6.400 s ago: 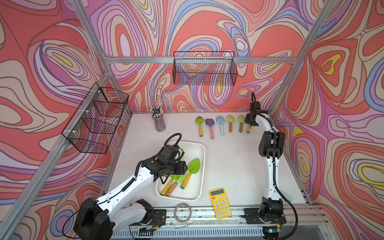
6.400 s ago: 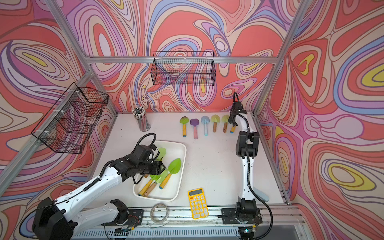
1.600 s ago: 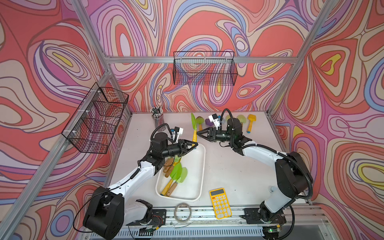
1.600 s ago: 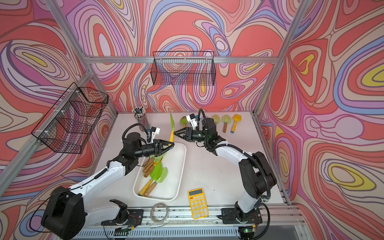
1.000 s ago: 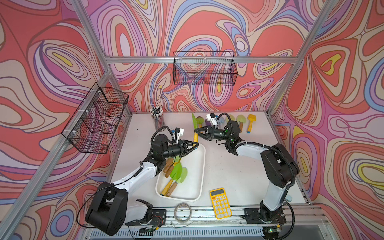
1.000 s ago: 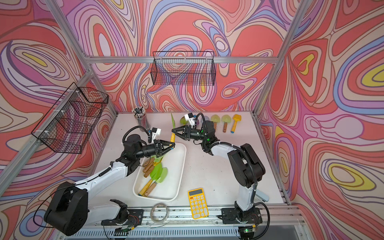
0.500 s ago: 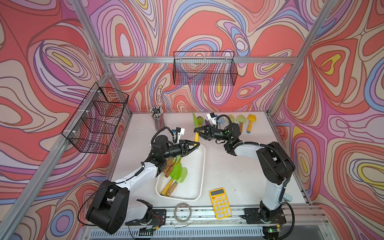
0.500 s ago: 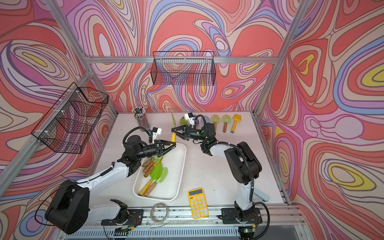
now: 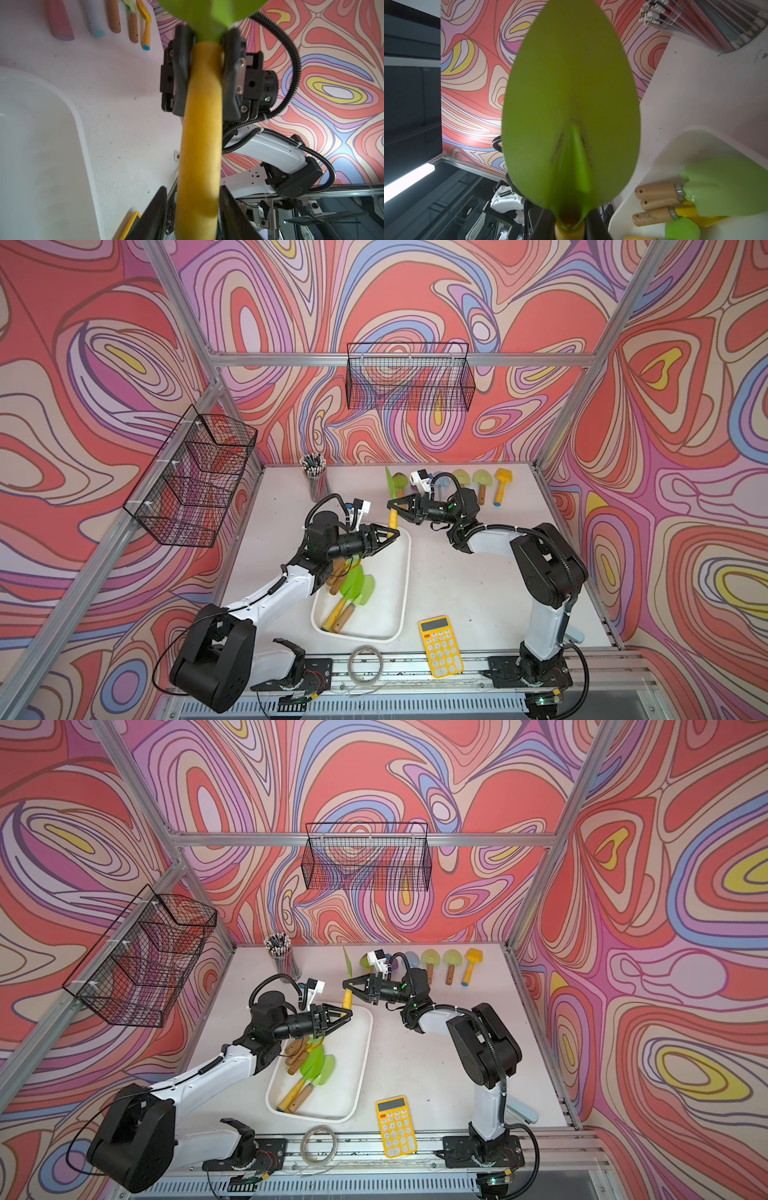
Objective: Take the shovel out of the storage box
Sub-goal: Pick up the shovel from the storage box, then place the shovel at the center of the board.
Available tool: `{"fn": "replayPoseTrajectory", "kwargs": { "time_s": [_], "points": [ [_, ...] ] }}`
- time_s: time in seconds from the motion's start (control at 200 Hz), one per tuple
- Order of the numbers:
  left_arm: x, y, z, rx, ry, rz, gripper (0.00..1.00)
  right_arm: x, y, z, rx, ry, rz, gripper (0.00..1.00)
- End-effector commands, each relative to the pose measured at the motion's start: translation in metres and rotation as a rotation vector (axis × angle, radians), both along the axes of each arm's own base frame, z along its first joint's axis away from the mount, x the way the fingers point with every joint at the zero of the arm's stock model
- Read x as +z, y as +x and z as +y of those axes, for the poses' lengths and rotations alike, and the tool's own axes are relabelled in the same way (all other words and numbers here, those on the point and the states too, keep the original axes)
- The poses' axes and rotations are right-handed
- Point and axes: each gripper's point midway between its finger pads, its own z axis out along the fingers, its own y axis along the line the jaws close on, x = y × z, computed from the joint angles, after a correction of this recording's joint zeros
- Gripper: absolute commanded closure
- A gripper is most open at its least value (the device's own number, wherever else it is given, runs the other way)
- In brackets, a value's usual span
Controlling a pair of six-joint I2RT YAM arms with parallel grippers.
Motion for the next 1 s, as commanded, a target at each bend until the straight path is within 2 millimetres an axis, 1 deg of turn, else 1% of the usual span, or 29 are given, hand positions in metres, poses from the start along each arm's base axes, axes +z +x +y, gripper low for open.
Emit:
{"fn": "replayPoseTrajectory", "kwargs": {
  "time_s": [0.0,0.03,0.09,0.12,0.13,0.17,0.21,0.285,0.336,0.421,0.496,0.621,0.721,0.786,0.906,0.992],
  "points": [
    [-0.011,-0.003,0.021,0.028,0.142,0.009,0.38,0.009,-0.003,-0.004,-0.032,-0.047,-0.065,0.86],
    [-0.012,-0.004,0.026,0.040,0.178,0.005,0.35,0.005,-0.003,-0.004,-0.040,-0.076,-0.062,0.86],
    [-0.015,-0.007,0.037,0.055,0.275,-0.014,0.33,0.000,-0.002,-0.007,-0.059,-0.132,-0.061,0.87],
    [-0.018,-0.009,0.042,0.060,0.328,-0.017,0.33,-0.009,0.001,-0.008,-0.069,-0.166,-0.049,0.87],
    [-0.018,-0.009,0.043,0.062,0.343,-0.024,0.33,-0.002,-0.001,-0.010,-0.075,-0.168,-0.064,0.87],
    [-0.027,-0.014,0.052,0.069,0.416,0.004,0.33,-0.002,0.000,-0.013,-0.090,-0.202,-0.072,0.87],
    [-0.034,-0.018,0.061,0.075,0.483,0.022,0.33,-0.006,0.001,-0.015,-0.104,-0.250,-0.067,0.87],
    [-0.045,-0.028,0.077,0.086,0.598,0.050,0.34,-0.018,0.005,-0.022,-0.149,-0.373,-0.059,0.87],
    [-0.054,-0.034,0.090,0.105,0.677,0.065,0.36,-0.026,0.006,-0.029,-0.178,-0.456,-0.049,0.87],
    [-0.066,-0.044,0.108,0.125,0.793,0.084,0.47,-0.041,0.009,-0.042,-0.231,-0.588,-0.037,0.87],
    [-0.075,-0.051,0.119,0.135,0.876,0.097,0.49,-0.054,0.012,-0.055,-0.275,-0.693,-0.018,0.87],
    [-0.087,-0.063,0.123,0.117,0.993,0.091,0.51,-0.077,0.011,-0.075,-0.331,-0.834,0.028,0.87],
    [-0.097,-0.073,0.122,0.088,1.073,0.102,0.52,-0.096,0.010,-0.096,-0.391,-0.958,0.083,0.85],
    [-0.103,-0.080,0.119,0.066,1.114,0.111,0.52,-0.102,0.008,-0.106,-0.417,-1.009,0.101,0.85],
    [-0.116,-0.093,0.114,0.035,1.168,0.134,0.52,-0.114,0.001,-0.116,-0.432,-1.090,0.118,0.85],
    [-0.125,-0.101,0.112,0.029,1.193,0.162,0.50,-0.123,-0.004,-0.119,-0.430,-1.127,0.133,0.85]
  ]
}}
